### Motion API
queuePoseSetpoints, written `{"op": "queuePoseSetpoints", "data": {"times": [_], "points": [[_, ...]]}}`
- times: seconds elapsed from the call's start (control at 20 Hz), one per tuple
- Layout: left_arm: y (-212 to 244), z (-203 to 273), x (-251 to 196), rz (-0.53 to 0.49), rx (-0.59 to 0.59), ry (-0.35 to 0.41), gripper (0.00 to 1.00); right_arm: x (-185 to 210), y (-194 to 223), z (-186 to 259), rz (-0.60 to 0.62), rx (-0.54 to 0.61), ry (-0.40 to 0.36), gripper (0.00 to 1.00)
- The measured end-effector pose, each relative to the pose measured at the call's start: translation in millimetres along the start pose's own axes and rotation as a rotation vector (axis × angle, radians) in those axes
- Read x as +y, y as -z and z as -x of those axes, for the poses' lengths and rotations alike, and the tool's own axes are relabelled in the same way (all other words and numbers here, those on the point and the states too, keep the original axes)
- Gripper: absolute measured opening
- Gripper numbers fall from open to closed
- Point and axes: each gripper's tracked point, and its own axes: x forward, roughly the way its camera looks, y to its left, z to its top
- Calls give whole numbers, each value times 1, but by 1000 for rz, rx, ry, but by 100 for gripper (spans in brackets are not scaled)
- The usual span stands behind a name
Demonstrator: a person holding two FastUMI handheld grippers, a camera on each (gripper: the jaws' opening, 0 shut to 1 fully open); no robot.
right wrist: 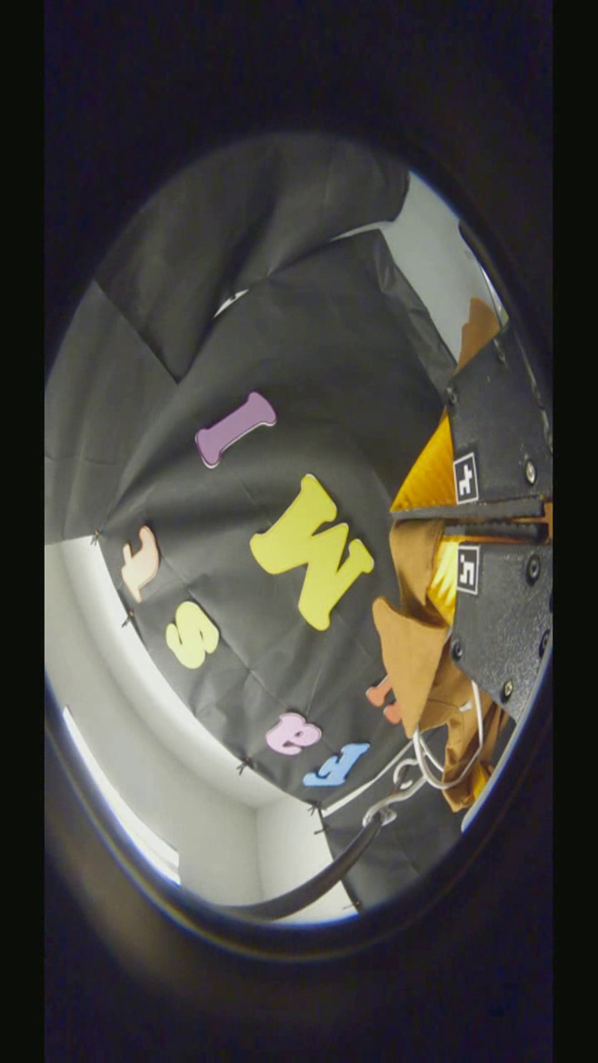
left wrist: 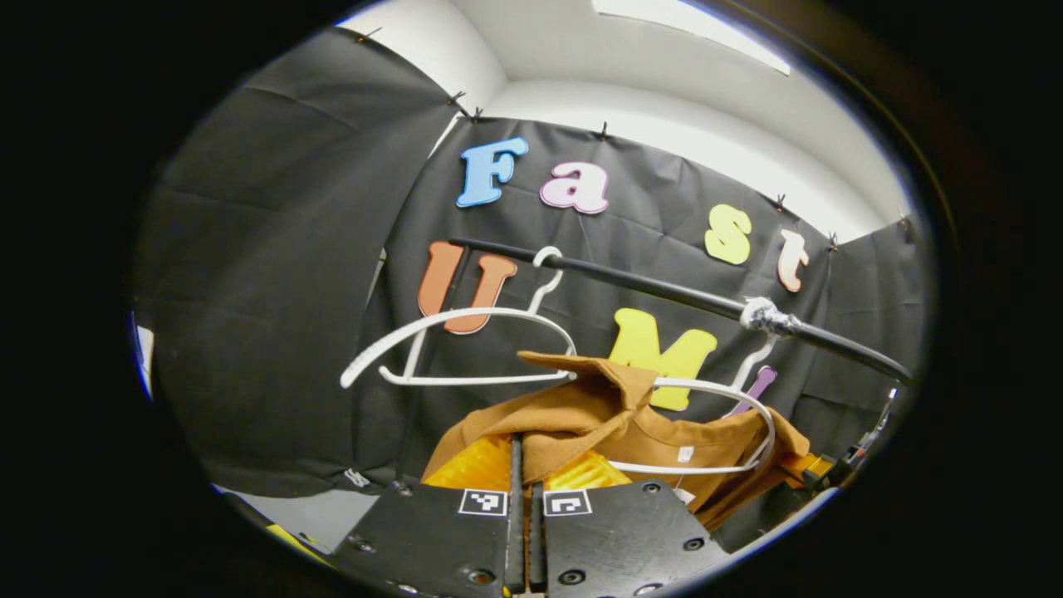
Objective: Grasp the clothes on the hanger with both hands and then place them into the laundry hamper below.
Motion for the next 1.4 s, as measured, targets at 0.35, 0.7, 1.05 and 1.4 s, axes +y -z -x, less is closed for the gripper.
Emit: {"op": "queuePoseSetpoints", "data": {"times": [0.35, 0.7, 1.05, 1.4], "points": [[-31, -2, 18, -22, -34, 1, 8, 5, -16, -2, -77, -19, -31, 5], [-39, -13, 48, 7, -16, -12, 2, 3, -7, -27, -181, 36, -37, 5], [-15, -23, 68, 72, 57, -7, 8, -15, 3, -48, -186, 97, -2, 5], [38, -27, 78, 132, 158, -9, 0, -23, 29, -45, -193, 161, -3, 5]]}}
